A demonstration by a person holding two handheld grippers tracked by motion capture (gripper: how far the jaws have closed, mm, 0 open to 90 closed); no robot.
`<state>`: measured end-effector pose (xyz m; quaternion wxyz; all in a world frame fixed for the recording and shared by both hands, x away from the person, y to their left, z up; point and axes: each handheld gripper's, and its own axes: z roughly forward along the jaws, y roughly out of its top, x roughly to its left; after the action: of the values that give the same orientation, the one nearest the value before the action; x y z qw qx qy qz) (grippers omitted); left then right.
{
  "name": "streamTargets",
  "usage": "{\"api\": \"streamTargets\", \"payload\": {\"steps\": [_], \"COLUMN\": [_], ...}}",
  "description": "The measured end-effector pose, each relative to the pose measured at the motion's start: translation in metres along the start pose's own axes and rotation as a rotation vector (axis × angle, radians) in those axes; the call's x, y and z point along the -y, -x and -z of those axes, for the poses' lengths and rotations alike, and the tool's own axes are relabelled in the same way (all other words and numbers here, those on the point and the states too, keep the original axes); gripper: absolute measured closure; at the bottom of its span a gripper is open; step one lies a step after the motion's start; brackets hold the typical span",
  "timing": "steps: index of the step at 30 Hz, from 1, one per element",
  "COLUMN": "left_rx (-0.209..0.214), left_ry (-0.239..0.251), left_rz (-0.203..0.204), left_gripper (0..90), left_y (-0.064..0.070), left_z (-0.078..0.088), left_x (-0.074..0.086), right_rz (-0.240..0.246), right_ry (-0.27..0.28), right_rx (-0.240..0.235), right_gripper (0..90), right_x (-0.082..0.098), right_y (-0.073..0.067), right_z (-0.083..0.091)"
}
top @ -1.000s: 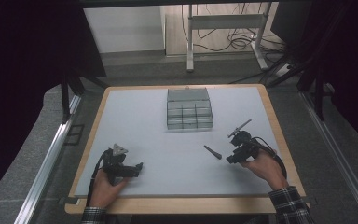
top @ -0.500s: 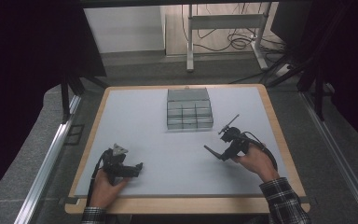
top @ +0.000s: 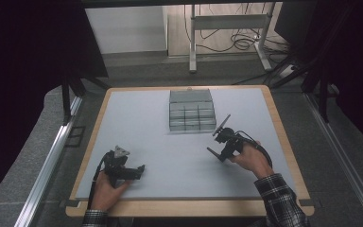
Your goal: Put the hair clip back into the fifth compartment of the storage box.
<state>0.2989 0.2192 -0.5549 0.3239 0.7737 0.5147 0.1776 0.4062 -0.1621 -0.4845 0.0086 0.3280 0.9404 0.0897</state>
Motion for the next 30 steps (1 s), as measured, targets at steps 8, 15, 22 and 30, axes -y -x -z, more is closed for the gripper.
{"api": "streamTargets", "payload": {"steps": [8,15,22,30], "left_rx": [0.0,0.0,0.0,0.0], "left_ry": [0.0,0.0,0.0,0.0], "left_rz": [0.0,0.001,0.0,0.0], "left_gripper": [0.0,0.0,0.0,0.0], "left_y": [0.0,0.0,0.0,0.0], "left_z": [0.0,0.0,0.0,0.0], "left_x": [0.0,0.0,0.0,0.0], "right_rz": [0.007,0.021,-0.003,0.003], "right_ry": [-0.028,-0.057,-0.056,-0.044], "right_rx": [0.005,0.025,0.006,-0.005], "right_gripper": [72.3,75.3,76.3,76.4], "right_x": [-0.006,-0.012,-0.013,-0.013], "right_y": [0.0,-0.003,-0.001,-0.001], "right_z": [-0.006,-0.009,-0.005,0.007]}}
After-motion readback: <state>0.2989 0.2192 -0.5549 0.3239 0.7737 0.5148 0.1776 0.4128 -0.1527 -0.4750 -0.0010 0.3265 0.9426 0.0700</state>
